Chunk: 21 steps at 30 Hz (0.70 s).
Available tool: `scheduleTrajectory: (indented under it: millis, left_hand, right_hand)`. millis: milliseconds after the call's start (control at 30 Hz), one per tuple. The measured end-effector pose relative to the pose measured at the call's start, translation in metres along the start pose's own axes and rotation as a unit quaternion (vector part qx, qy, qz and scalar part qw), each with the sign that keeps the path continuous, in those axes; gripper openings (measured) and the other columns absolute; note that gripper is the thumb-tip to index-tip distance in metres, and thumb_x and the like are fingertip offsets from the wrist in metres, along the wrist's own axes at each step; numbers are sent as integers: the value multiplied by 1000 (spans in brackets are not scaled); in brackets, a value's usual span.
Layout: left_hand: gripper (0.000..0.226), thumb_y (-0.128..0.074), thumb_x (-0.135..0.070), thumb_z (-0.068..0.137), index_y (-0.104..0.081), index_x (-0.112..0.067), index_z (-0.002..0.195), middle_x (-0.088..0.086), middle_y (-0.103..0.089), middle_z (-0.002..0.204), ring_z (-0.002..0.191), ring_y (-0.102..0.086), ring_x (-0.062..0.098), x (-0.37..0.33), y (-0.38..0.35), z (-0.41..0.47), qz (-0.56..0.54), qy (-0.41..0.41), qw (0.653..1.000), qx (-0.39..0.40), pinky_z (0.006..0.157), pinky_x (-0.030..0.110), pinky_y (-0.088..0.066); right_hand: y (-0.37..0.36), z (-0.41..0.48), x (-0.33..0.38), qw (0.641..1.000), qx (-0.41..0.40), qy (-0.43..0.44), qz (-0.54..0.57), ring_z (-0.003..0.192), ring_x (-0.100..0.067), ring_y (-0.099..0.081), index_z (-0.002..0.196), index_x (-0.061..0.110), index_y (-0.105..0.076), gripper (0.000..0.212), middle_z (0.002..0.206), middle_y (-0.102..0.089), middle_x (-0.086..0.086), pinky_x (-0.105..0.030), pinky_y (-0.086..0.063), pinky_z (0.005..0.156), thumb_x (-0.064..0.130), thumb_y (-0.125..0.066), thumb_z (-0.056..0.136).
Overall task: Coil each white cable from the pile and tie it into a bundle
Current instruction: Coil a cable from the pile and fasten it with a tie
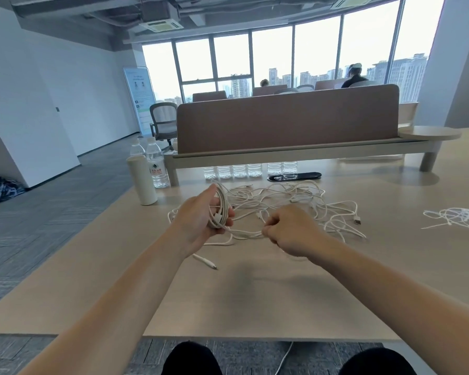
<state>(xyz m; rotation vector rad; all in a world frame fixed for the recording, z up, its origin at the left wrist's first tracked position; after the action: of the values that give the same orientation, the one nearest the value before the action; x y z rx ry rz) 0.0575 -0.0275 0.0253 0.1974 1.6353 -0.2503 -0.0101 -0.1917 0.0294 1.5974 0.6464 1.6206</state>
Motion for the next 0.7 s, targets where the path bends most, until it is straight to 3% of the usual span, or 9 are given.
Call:
scheduleTrajectory:
  millis: [133, 267, 367, 500, 600, 700]
  left_hand:
    - [56, -41, -43, 106, -61, 8, 116, 20, -69, 89, 64, -64, 24, 2, -5, 2, 20, 2, 1000, 10, 61, 33, -47]
    - [56, -41, -42, 106, -60, 9, 120, 18, -69, 87, 77, -65, 29, 3, -12, 0, 44, 10, 998, 31, 69, 36, -49]
    - [57, -41, -40, 106, -60, 11, 119, 19, -67, 82, 81, -65, 31, 2, -15, -2, 51, 8, 998, 34, 68, 36, -49]
    - [51, -40, -41, 106, -60, 5, 116, 19, -66, 87, 76, -68, 33, 5, -25, -6, 72, 20, 995, 71, 69, 35, -48]
    - [44, -40, -40, 106, -62, -3, 105, 15, -64, 84, 68, -67, 30, 7, -29, -9, 102, 20, 991, 81, 66, 33, -45]
    - [45, -39, -41, 106, -63, -4, 99, 22, -69, 89, 67, -63, 30, 7, -35, -11, 102, 20, 989, 103, 60, 31, -42]
  right_hand:
    - [4, 6, -8, 991, -27, -32, 124, 60, -17, -57, 72, 16, -68, 20, 60, -63, 1, -34, -50, 65, 20, -69, 91]
    - [11, 10, -7, 972, -39, -31, 229, 52, -12, -56, 88, 6, -71, 11, 60, -63, -1, -27, -49, 59, 15, -68, 93]
    - [20, 9, 4, 984, -45, 0, 175, 52, -9, -55, 89, 12, -72, 11, 62, -64, 3, -22, -46, 53, 16, -64, 96]
    - [25, 4, 29, 993, -42, 71, 83, 63, -11, -55, 91, 21, -69, 13, 68, -62, 7, -26, -42, 60, 21, -60, 99]
    - [24, 3, 39, 992, -31, 102, 68, 63, -9, -51, 91, 20, -69, 16, 70, -59, 9, -28, -39, 61, 19, -56, 100]
    - [23, 4, 43, 991, -29, 117, 54, 65, -7, -50, 91, 20, -66, 15, 72, -57, 10, -27, -37, 62, 19, -55, 100]
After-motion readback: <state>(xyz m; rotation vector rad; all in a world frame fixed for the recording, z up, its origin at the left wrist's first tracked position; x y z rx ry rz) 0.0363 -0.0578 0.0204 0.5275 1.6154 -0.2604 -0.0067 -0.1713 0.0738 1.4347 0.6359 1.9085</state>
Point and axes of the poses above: each hand's wrist, its own z-axis towards the middle knuckle, its own y-axis out of the back of the hand, x = y × z, the point moved 10 cm from there along z, towards the middle knuckle
